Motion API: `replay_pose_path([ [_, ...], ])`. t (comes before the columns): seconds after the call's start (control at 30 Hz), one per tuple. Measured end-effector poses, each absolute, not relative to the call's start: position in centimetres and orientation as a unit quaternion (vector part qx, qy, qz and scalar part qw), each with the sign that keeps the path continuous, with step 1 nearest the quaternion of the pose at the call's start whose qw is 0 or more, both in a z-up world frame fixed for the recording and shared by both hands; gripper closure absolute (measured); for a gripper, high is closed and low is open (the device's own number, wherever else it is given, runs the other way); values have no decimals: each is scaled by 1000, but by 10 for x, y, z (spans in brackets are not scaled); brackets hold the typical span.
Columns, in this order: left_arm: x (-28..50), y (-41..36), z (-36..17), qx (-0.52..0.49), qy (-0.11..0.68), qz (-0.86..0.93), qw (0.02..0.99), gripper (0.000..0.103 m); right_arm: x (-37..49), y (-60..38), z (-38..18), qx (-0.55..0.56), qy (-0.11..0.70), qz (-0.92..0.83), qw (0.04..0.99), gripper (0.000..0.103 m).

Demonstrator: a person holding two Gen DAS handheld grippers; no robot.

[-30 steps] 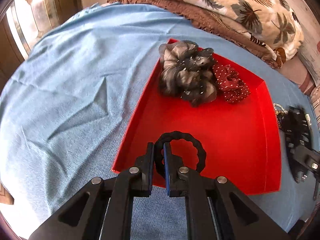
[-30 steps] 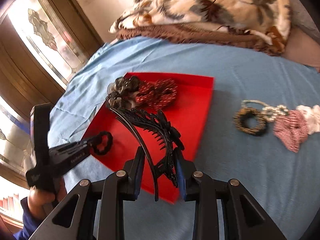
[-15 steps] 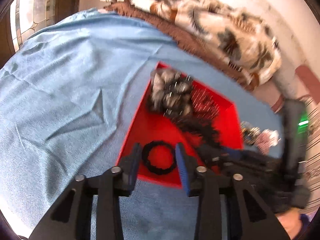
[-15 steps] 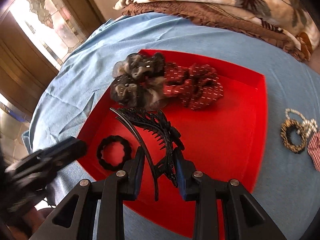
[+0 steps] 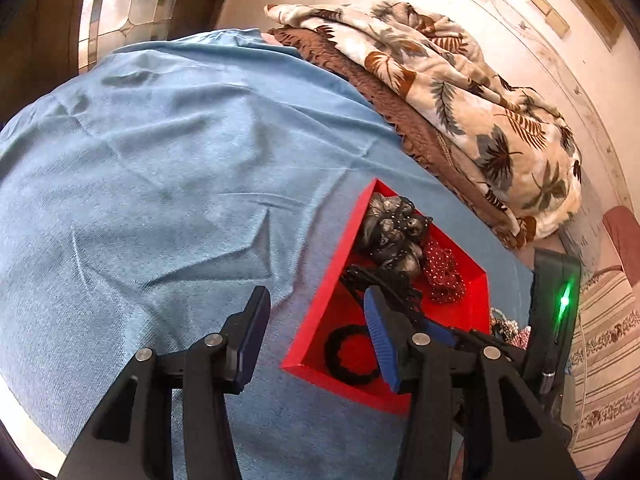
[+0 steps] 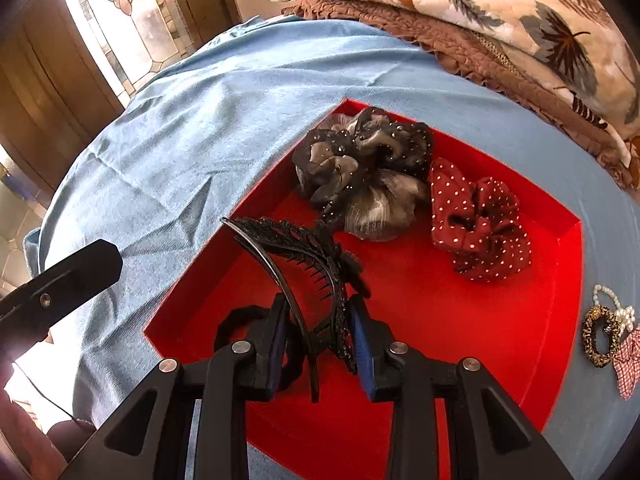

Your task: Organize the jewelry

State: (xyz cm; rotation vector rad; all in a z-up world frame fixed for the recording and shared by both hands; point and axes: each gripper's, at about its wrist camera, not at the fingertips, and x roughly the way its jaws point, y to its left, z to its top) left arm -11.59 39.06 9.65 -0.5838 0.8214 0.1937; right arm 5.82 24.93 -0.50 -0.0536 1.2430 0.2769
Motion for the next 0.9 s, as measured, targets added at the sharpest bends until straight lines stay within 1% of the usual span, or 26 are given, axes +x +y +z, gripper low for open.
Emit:
replay_pose_path([
  [0.13, -115, 390, 96, -276, 393, 99, 872, 53, 55, 246, 1, -14, 574, 133, 808, 60],
  [0.27, -115, 388, 95, -268, 393, 106, 873, 53, 48, 236, 17, 7, 562, 136, 815, 56],
  [0.4, -113, 384, 95, -251, 395, 118, 876, 53, 28, 214, 37, 25, 546, 136, 826, 50],
  [0.53, -113, 377, 96, -237, 396, 122, 879, 53, 3, 184, 50, 38, 539, 115, 833, 50],
  [0.77, -108, 341, 94, -163, 396, 122, 895, 52, -69, 99, 92, 43, 508, 26, 860, 50],
  [0.9, -110, 315, 93, -114, 385, 124, 907, 49, -104, 43, 106, 60, 499, -33, 864, 47],
])
